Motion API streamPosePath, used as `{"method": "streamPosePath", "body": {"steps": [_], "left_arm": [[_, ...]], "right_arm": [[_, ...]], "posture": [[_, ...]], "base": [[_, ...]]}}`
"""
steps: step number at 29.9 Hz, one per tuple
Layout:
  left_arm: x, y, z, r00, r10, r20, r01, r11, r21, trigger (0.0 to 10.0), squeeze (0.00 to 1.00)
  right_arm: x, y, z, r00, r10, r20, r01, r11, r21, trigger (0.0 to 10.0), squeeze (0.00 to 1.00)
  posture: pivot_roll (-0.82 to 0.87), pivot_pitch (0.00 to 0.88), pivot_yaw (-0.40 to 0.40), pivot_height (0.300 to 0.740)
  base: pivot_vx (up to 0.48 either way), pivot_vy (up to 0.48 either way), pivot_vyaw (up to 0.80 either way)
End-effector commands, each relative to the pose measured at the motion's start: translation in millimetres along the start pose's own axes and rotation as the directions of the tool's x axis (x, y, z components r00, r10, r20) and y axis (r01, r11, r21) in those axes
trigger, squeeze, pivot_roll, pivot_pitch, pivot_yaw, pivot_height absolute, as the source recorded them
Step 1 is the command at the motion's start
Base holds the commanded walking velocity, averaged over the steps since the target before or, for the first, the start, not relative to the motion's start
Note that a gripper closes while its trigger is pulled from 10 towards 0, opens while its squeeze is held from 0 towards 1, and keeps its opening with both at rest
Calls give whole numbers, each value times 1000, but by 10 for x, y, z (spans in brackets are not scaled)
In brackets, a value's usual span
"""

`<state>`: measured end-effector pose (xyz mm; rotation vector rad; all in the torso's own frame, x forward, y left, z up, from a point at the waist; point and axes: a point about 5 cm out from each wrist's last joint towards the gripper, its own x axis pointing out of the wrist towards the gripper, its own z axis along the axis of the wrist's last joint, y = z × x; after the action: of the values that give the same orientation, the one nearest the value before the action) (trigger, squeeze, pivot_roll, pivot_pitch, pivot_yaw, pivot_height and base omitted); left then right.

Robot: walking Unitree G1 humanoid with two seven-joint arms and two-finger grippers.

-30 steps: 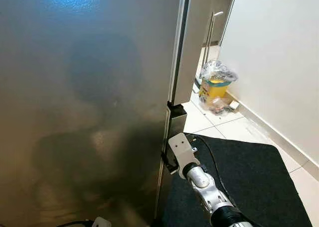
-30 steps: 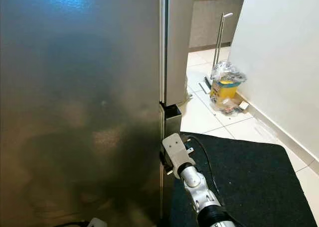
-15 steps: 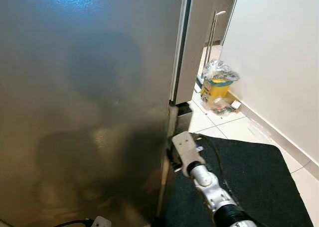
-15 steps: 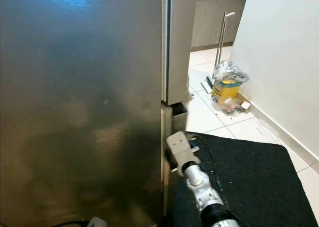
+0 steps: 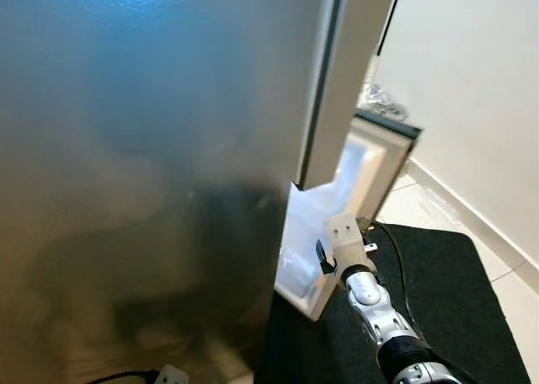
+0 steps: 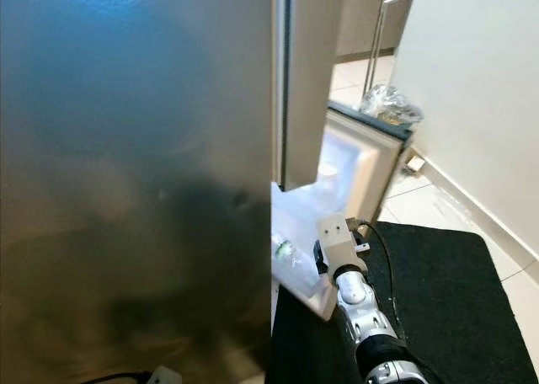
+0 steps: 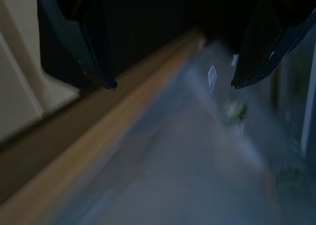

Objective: Restocking fridge

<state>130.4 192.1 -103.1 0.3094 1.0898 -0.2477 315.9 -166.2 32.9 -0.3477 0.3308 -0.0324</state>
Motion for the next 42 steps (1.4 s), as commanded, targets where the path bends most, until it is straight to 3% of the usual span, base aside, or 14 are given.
{"method": "streamPosePath", "body": {"steps": [1,5,9,16,17,18,19,27,31,32,33,34,42], "left_arm": [[-47,-35,-255,995,-19,-95,18,1000,-6,10000,0],[-46,-39,-253,995,-18,-95,18,1000,-7,10000,0],[-45,-41,-251,995,-18,-95,17,1000,-7,10000,0],[-42,-35,-239,996,-13,-90,11,1000,-13,10000,0],[-43,-34,-240,996,-12,-90,11,1000,-13,10000,0],[-43,-34,-240,996,-12,-90,11,1000,-13,10000,0],[-43,-34,-240,996,-12,-91,11,1000,-12,10000,0],[-38,-41,-224,996,-12,-87,10,1000,-17,10000,0],[-36,-42,-220,996,-11,-85,10,1000,-18,10000,0],[-36,-42,-217,996,-11,-85,10,1000,-19,10000,0],[-36,-42,-217,996,-11,-85,10,1000,-19,10000,0],[-34,-43,-212,996,-12,-85,10,1000,-20,10000,0],[-29,-35,-190,997,-9,-77,6,999,-45,10000,0]], "right_arm": [[-61,-43,-237,995,-22,-93,23,1000,14,10000,0],[-239,-57,-681,973,20,-229,-35,998,-59,10000,0],[-340,-47,-872,954,43,-296,-76,992,-100,10000,0],[-665,-118,-1359,886,61,-460,-154,974,-167,10000,0],[-722,-137,-1429,873,66,-483,-172,969,-178,10000,902],[-722,-137,-1429,873,66,-483,-172,969,-178,10000,902],[-763,-150,-1477,864,71,-498,-187,965,-186,10000,1000],[-1011,-228,-1743,798,78,-597,-226,958,-177,10000,1000],[-1055,-236,-1785,784,79,-615,-226,960,-164,10000,1000],[-1116,-228,-1840,762,93,-641,-232,963,-136,10000,667],[-1116,-228,-1840,762,93,-641,-232,963,-136,10000,667],[-1244,-210,-1948,712,120,-692,-257,962,-97,10000,0],[-1455,-198,-2106,638,137,-758,-289,955,-71,10000,0]], "posture": [[-80,70,-9,740],[-79,69,-10,740],[-74,68,-11,740],[-67,60,-15,740],[-67,60,-15,740],[-67,60,-15,740],[-67,60,-15,740],[-66,43,-18,740],[-66,43,-18,740],[-66,43,-18,740],[-66,43,-18,740],[-66,39,-17,740],[-61,34,-18,740]], "base": [[0,0,0],[0,0,0],[0,0,0],[0,0,0],[0,0,0],[0,0,0],[0,0,0],[0,0,0],[0,0,0],[0,0,0],[0,0,0],[0,0,0],[0,0,0]]}}
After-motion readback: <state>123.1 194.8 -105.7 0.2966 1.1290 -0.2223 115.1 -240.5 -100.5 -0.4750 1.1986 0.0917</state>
